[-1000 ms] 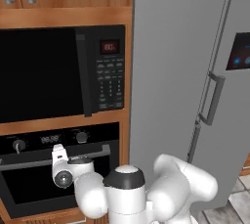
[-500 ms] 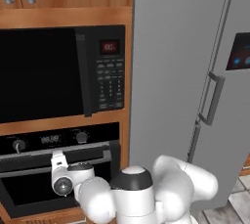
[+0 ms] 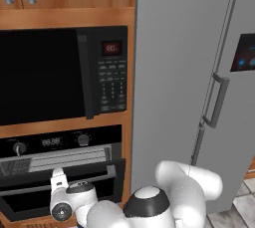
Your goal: Take the fish from the oven and place it on the plate on the counter.
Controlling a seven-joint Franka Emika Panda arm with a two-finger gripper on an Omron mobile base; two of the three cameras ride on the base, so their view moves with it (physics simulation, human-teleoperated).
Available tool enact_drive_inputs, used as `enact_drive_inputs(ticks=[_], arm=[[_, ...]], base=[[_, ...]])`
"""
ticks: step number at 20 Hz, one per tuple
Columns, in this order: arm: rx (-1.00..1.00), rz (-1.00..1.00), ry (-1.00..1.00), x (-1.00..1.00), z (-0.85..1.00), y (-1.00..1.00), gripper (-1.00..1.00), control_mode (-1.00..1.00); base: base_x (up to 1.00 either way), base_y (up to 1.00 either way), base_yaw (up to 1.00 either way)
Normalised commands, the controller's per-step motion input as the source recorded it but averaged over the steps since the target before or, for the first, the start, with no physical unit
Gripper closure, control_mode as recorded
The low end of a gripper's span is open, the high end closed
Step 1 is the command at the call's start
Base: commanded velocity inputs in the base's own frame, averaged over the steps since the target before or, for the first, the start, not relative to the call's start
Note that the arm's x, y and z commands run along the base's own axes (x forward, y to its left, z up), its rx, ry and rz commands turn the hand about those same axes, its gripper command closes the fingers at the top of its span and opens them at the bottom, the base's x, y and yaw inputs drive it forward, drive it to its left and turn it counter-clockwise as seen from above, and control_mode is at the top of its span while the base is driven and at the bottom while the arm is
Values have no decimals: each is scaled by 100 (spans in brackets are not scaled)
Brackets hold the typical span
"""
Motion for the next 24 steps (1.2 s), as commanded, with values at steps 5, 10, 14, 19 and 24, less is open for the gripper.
enact_drive_inputs(ticks=[5, 10, 14, 19, 24], arm=[[-3, 0, 2, -85, -96, 0, 100, -100], [-2, 0, 10, -82, -97, 0, 100, -100], [-3, 0, 10, -70, -99, 0, 100, -100], [-4, 0, 11, -60, -100, 0, 100, -100], [-4, 1, 9, -53, -92, 0, 100, -100]], base=[[0, 0, 0], [0, 0, 0], [0, 0, 0], [0, 0, 0], [0, 0, 0]])
